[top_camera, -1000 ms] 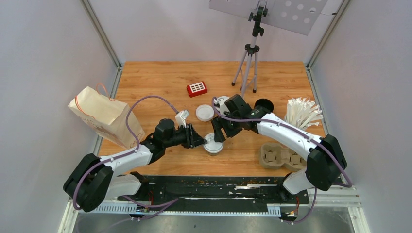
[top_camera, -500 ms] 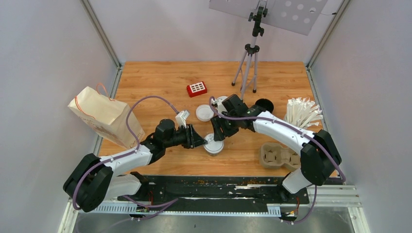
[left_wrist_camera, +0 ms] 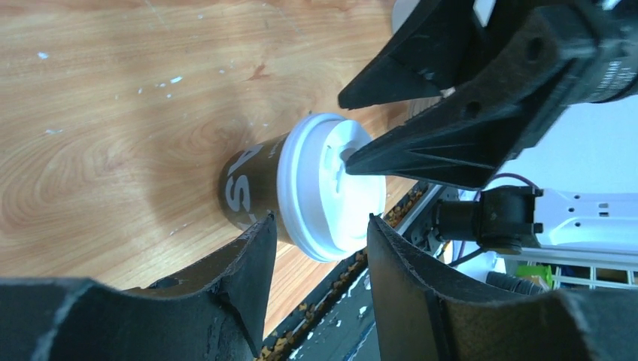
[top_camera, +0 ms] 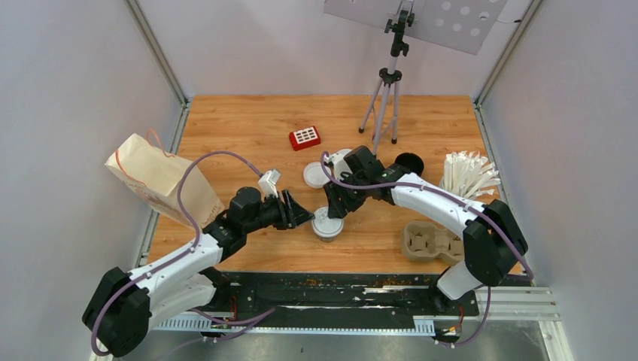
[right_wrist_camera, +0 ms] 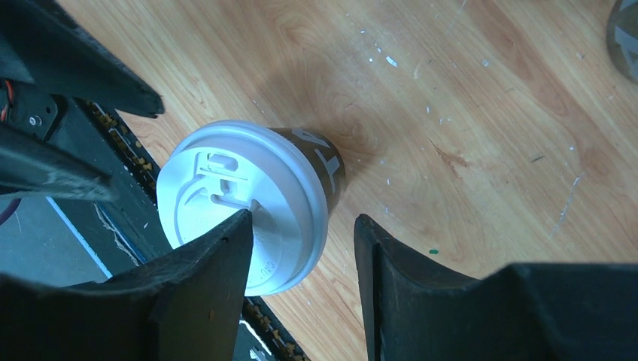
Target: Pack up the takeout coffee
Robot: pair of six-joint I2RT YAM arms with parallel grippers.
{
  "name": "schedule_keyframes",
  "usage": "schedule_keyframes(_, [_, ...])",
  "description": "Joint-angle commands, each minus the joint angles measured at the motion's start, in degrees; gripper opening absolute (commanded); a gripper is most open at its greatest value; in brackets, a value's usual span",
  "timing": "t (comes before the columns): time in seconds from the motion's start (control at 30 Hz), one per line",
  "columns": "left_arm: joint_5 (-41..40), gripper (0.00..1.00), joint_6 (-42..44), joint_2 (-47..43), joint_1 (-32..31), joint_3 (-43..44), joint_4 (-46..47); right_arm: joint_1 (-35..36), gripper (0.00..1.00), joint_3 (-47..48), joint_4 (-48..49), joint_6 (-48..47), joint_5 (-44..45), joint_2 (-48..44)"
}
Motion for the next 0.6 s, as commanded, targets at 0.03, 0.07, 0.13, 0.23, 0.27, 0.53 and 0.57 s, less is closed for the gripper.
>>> schedule_keyframes(0.03, [0.72,0.54,1.50,3.15,1.36,1.05,0.88,-0.01,0.52,-2.34,1.31,-3.73,-0.25,0.72])
schedule_keyframes(0.07, [1.56,0.53,1.42,3.90,1.53,0.97,2.15,-0.01,0.52,-2.39,1.40,-3.71,-0.31,0.76])
schedule_keyframes(0.13, [2.87,0.52,1.86,5.51,1.60,1.26,3.81,0.00,0.52,-2.67,1.61,-3.74,-0.49,0.85])
schedule_keyframes(0.23, [4.19,0.50,2.14,7.52,1.61,1.81,4.89,0.00,0.52,-3.07,1.79,-3.71,-0.49,1.03])
schedule_keyframes(0.27, [4.49,0.49,2.02,8.07,1.64,1.77,5.27,0.00,0.52,-3.17,1.80,-3.76,-0.43,1.07])
schedule_keyframes(0.53, [0.90,0.36,4.31,9.77,1.66,2.28,-1.77,0.00,0.52,-3.93,1.74,-3.70,-0.31,1.00])
schedule_keyframes(0.57, [0.26,0.34,4.86,9.95,1.67,2.55,-3.37,-0.06,0.52,-4.07,1.69,-3.70,-0.19,0.91])
